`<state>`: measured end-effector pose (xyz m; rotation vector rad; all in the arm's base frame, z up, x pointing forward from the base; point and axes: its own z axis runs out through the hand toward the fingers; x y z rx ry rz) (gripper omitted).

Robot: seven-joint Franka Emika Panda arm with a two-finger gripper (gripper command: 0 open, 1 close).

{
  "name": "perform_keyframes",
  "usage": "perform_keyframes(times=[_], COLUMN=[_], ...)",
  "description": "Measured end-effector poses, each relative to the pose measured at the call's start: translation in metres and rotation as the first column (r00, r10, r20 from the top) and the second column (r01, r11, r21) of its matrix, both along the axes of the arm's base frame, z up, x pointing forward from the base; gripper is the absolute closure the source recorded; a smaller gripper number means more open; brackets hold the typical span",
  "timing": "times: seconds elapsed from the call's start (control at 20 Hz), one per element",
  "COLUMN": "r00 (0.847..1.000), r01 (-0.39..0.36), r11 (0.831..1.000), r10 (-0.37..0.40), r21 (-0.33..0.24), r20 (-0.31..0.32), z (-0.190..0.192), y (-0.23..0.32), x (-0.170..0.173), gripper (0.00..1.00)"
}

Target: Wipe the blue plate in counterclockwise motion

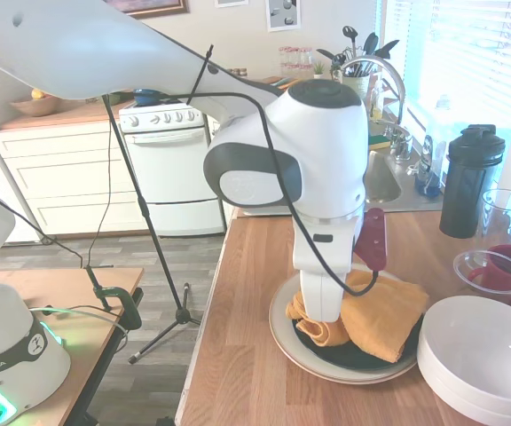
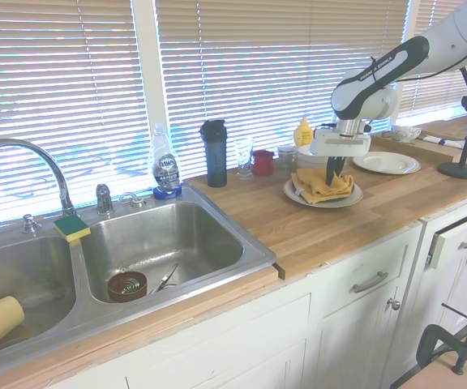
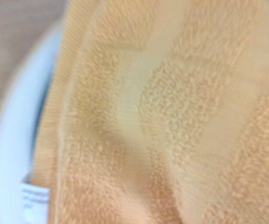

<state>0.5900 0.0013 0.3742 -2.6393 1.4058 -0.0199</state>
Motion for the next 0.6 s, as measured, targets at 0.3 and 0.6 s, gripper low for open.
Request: perform_keyframes(times=[0.3,0.6], r00=[0.999,0.996], r01=[-0.021,-0.036], r11=[1.0,0.999], r10=[0.022,0.037], r21=[-0.005,-0.014], r20=[0.045,0.082], z=[0.058,0.123], y=[0.02,0.041], x=[-0.012,-0.026], gripper=[1.0,1.0])
